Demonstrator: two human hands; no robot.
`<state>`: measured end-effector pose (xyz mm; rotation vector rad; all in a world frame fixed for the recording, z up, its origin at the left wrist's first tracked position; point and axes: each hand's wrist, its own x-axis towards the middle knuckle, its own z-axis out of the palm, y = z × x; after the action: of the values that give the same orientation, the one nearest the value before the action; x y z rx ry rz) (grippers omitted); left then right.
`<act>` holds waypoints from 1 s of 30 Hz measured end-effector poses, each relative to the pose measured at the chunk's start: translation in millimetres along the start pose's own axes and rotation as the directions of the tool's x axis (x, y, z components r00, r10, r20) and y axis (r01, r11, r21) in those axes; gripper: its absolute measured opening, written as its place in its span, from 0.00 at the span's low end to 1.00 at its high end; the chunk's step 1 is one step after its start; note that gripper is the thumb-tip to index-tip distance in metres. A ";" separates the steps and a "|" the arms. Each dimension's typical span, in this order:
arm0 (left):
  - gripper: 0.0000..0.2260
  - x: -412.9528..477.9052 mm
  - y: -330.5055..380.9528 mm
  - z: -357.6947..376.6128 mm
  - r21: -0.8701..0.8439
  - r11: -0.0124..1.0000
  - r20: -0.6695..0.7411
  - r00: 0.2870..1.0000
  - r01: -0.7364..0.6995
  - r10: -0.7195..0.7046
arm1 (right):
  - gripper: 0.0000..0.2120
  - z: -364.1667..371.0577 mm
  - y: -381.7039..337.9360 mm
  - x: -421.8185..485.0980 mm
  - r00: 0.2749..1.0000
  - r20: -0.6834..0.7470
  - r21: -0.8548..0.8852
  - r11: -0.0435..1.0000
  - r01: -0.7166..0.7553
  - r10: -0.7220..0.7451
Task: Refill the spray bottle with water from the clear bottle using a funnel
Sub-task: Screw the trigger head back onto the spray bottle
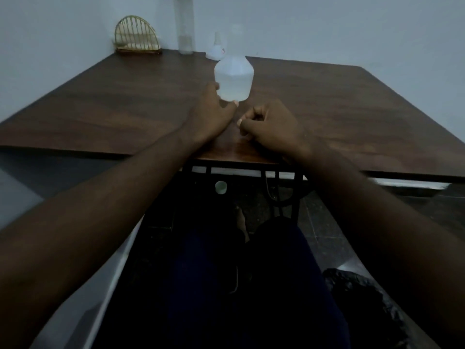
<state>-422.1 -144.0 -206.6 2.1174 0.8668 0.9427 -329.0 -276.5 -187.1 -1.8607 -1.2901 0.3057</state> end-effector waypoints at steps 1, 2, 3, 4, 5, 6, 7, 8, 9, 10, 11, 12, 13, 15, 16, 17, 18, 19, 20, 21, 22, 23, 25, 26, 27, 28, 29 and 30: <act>0.20 -13.5 4.6 -2.7 -0.041 0.999 0.030 1.000 0.009 -0.007 | 0.10 -0.1 -3.4 -6.6 0.999 0.020 -0.022 0.999 0.025 -0.024; 0.16 -27.5 8.6 -5.9 -0.059 0.998 0.056 0.998 -0.014 0.018 | 0.10 0.4 -6.9 -14.2 0.998 0.046 -0.041 0.998 0.050 -0.048; 0.11 -41.6 12.0 -8.7 -0.068 0.996 0.071 0.995 -0.059 0.063 | 0.11 0.7 -9.7 -22.0 0.995 0.068 -0.061 0.995 0.078 -0.073; 0.08 -54.7 16.3 -11.4 -0.077 0.991 0.076 0.991 -0.106 0.112 | 0.11 0.5 -12.3 -28.7 0.991 0.082 -0.086 0.990 0.109 -0.102; 0.09 -68.3 19.6 -13.0 -0.091 0.985 0.071 0.986 -0.147 0.154 | 0.11 0.8 -14.3 -36.2 0.988 0.088 -0.110 0.984 0.139 -0.130; 0.10 -81.2 22.6 -13.8 -0.106 0.977 0.056 0.980 -0.183 0.190 | 0.11 0.6 -16.2 -43.2 0.983 0.091 -0.135 0.976 0.170 -0.158; 0.10 -94.1 24.9 -13.9 -0.122 0.967 0.026 0.973 -0.224 0.228 | 0.11 0.5 -17.5 -50.4 0.978 0.093 -0.156 0.967 0.201 -0.188; 0.10 -107.3 25.7 -13.6 -0.133 0.954 -0.017 0.963 -0.270 0.270 | 0.11 0.7 -18.8 -58.4 0.972 0.100 -0.167 0.959 0.227 -0.212; 0.09 -119.7 25.3 -12.8 -0.137 0.937 -0.063 0.947 -0.321 0.315 | 0.11 0.5 -20.1 -66.6 0.965 0.118 -0.164 0.954 0.251 -0.234; 0.08 -132.0 22.3 -10.4 -0.135 0.921 -0.100 0.930 -0.364 0.353 | 0.11 1.1 -20.1 -76.2 0.957 0.153 -0.144 0.953 0.267 -0.245; 0.08 -143.2 16.5 -7.7 -0.132 0.910 -0.119 0.918 -0.393 0.379 | 0.11 2.9 -17.7 -84.5 0.949 0.204 -0.123 0.955 0.269 -0.241; 0.08 -153.8 9.1 -4.2 -0.127 0.904 -0.111 0.911 -0.409 0.397 | 0.11 5.2 -14.4 -92.6 0.938 0.274 -0.125 0.959 0.256 -0.214; 0.08 -163.0 -0.3 0.6 -0.122 0.904 -0.071 0.912 -0.410 0.404 | 0.11 9.1 -8.1 -98.9 0.921 0.354 -0.154 0.961 0.231 -0.165; 0.09 -175.0 -17.9 11.4 -0.118 0.934 0.103 0.931 -0.338 0.350 | 0.11 19.1 6.3 -104.7 0.859 0.511 -0.265 0.950 0.165 -0.007; 0.09 -177.5 -25.6 18.8 -0.103 0.961 0.217 0.937 -0.258 0.275 | 0.10 24.3 15.5 -105.6 0.811 0.579 -0.312 0.941 0.129 0.081; 0.10 -177.9 -32.8 27.0 -0.069 0.985 0.332 0.927 -0.161 0.175 | 0.09 30.4 25.9 -105.1 0.758 0.633 -0.349 0.932 0.096 0.159; 0.12 -176.6 -40.4 35.9 -0.025 0.998 0.436 0.898 -0.054 0.060 | 0.08 37.2 35.7 -104.3 0.706 0.671 -0.373 0.926 0.057 0.227; 0.14 -174.4 -47.9 45.7 0.009 0.998 0.520 0.852 0.063 -0.058 | 0.07 46.3 48.0 -103.0 0.668 0.688 -0.389 0.921 0.010 0.283; 0.14 -170.6 -56.5 56.3 0.034 0.984 0.574 0.803 0.173 -0.160 | 0.07 56.6 60.0 -100.8 0.641 0.692 -0.393 0.918 -0.052 0.333; 0.14 -165.6 -65.4 66.8 0.054 0.962 0.604 0.758 0.268 -0.246 | 0.06 67.5 71.7 -97.5 0.623 0.687 -0.391 0.913 -0.116 0.373; 0.12 -160.3 -74.9 77.9 0.082 0.938 0.618 0.722 0.336 -0.313 | 0.05 78.3 80.6 -94.4 0.602 0.685 -0.373 0.907 -0.195 0.411; 0.10 -155.7 -84.9 88.5 0.111 0.914 0.630 0.684 0.390 -0.368 | 0.04 90.4 92.5 -90.4 0.582 0.680 -0.346 0.895 -0.281 0.446; 0.05 -149.9 -107.3 108.6 0.155 0.865 0.661 0.601 0.476 -0.449 | 0.06 111.8 112.9 -82.1 0.539 0.663 -0.303 0.844 -0.442 0.520; 0.04 -148.8 -119.7 117.1 0.176 0.838 0.671 0.560 0.516 -0.486 | 0.08 121.4 119.0 -79.0 0.518 0.660 -0.310 0.825 -0.472 0.544; 0.05 -148.7 -132.1 125.9 0.197 0.812 0.674 0.525 0.550 -0.519 | 0.08 133.4 130.9 -75.8 0.489 0.667 -0.334 0.812 -0.478 0.562; 0.07 -148.7 -143.6 133.3 0.215 0.787 0.665 0.504 0.578 -0.552 | 0.06 142.5 137.7 -74.3 0.444 0.680 -0.367 0.795 -0.483 0.584; 0.09 -149.4 -152.0 137.9 0.241 0.761 0.644 0.488 0.602 -0.590 | 0.05 153.0 148.2 -71.1 0.420 0.675 -0.389 0.776 -0.497 0.607; 0.10 -150.0 -158.9 142.6 0.259 0.730 0.622 0.469 0.632 -0.627 | 0.07 160.2 154.1 -68.6 0.394 0.671 -0.411 0.757 -0.508 0.628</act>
<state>-434.1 -211.1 -458.5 1.6674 1.0976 -0.2449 -355.0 -276.7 -418.2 -2.3667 -1.1167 1.6250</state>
